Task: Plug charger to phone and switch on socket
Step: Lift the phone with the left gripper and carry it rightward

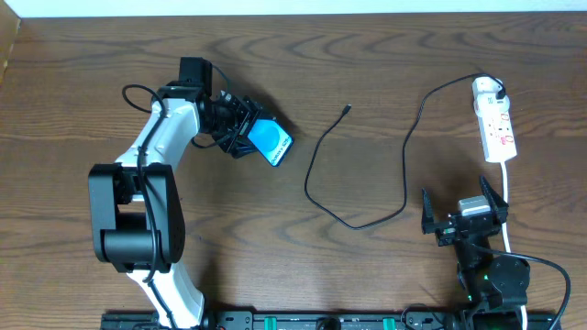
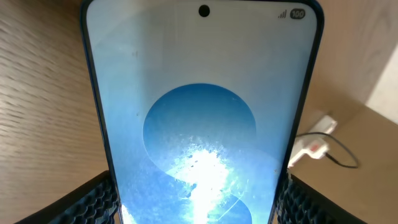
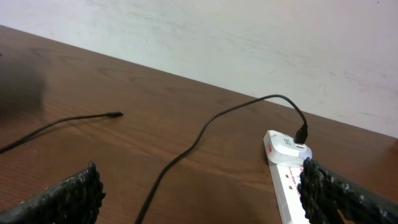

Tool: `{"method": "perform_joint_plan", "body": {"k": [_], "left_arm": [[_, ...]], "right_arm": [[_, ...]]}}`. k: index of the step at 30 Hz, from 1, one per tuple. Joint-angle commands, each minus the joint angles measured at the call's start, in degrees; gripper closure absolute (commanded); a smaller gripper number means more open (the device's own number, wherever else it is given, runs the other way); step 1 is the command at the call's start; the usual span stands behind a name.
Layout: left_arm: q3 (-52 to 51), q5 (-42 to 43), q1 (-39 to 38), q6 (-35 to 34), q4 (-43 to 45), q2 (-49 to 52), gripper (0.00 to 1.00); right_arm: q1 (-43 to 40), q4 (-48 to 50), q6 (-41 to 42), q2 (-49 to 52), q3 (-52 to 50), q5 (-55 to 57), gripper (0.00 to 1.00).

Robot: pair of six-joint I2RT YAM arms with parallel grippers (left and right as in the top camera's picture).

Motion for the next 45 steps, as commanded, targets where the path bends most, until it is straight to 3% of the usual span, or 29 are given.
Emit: {"method": "perform_joint_plan", "body": {"k": [1, 14, 33, 45], "left_arm": [[1.7, 6.5, 0.3, -5.8, 1.4, -1.6, 0.30], [1.7, 18.1, 0.3, -15.6, 6.2, -1.6, 0.31], [1.7, 30.1, 0.3, -33.6, 6.5, -1.6, 0.34], [1.7, 33.6, 0.3, -38.0, 6.5, -1.6, 0.34]], "right_arm": [[0.4, -0.2, 0.5, -0.3, -0.1, -0.3, 0.01], [0.4, -0.2, 0.5, -0.3, -0.1, -0.3, 0.01], [0.4, -0.2, 0.5, -0.3, -0.1, -0.3, 0.01], [0.4, -0.2, 0.5, -0.3, -0.1, -0.3, 0.01]]}}
